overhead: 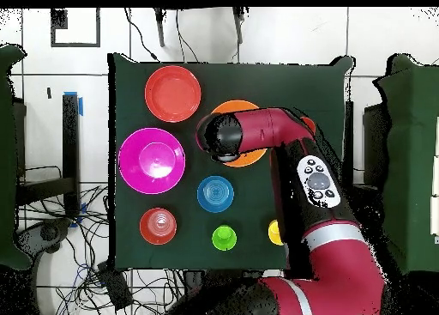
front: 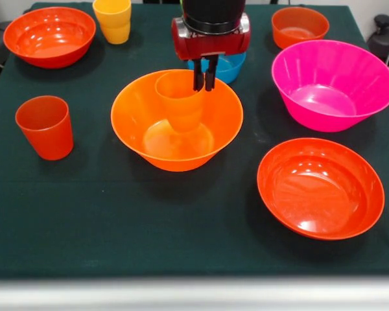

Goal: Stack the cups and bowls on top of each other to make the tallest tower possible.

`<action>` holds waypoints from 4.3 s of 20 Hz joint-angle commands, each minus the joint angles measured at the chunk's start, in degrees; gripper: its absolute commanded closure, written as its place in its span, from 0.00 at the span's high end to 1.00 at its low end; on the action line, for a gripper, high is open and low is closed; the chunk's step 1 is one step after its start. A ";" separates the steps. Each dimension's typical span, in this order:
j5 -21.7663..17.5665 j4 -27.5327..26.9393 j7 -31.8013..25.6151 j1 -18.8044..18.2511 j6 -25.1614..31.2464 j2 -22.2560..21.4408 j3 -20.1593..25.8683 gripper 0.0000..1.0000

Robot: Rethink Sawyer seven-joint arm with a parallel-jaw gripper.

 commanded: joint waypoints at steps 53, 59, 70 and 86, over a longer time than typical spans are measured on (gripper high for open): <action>-0.32 -4.36 -0.74 -1.58 0.67 5.06 0.14 1.00; -0.99 -4.95 -1.07 -1.46 -0.32 5.20 0.20 1.00; 2.50 -1.02 -2.05 -1.72 6.67 -1.79 0.84 1.00; 3.64 4.78 4.71 1.01 3.05 -2.58 -1.87 1.00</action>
